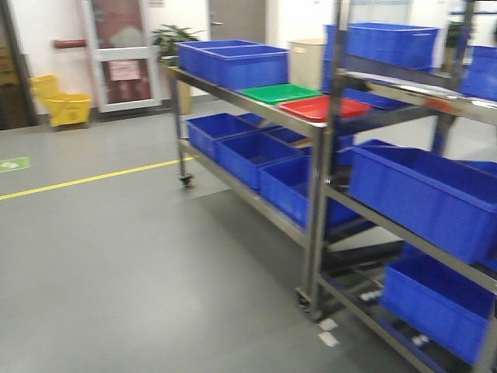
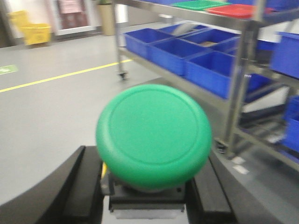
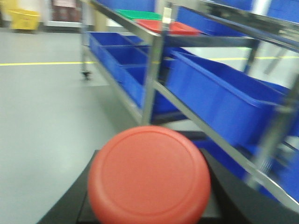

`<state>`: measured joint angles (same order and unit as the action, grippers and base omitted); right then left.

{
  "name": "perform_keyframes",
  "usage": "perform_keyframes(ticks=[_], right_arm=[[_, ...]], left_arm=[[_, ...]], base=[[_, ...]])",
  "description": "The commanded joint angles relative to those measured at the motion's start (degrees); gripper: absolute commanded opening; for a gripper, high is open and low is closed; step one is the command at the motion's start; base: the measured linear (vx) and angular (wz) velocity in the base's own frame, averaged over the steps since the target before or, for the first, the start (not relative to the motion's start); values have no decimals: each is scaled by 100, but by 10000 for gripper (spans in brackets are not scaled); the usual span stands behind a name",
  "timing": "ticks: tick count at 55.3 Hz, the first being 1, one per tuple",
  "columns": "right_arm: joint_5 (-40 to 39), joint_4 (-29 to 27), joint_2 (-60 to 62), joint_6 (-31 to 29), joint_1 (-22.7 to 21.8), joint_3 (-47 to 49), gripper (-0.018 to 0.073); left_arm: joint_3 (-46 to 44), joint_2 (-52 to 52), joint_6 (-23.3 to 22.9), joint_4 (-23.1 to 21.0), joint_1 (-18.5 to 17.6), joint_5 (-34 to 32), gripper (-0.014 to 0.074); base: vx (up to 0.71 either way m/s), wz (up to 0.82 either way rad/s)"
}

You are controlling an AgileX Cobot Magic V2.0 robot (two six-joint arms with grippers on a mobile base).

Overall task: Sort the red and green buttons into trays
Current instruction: 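Drive the base to the green and red trays holding both buttons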

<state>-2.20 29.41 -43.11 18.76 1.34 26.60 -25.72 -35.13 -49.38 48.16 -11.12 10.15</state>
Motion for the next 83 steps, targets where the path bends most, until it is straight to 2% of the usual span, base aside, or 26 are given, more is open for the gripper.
perform_keyframes(ticks=[1,37,83], right_arm=[[-461,0,45,-17,-13,222,-8],[-418,0,45,-17,-13,222,-8],[-395,0,33,-17,-13,222,-8]], left_arm=[[-145,1,-56,9,-23,-332,5],[-145,1,-56,9,-23,-326,5],[-145,4,-56,9,-23,-350,5]], base=[[19,68],[32,42],[55,19]])
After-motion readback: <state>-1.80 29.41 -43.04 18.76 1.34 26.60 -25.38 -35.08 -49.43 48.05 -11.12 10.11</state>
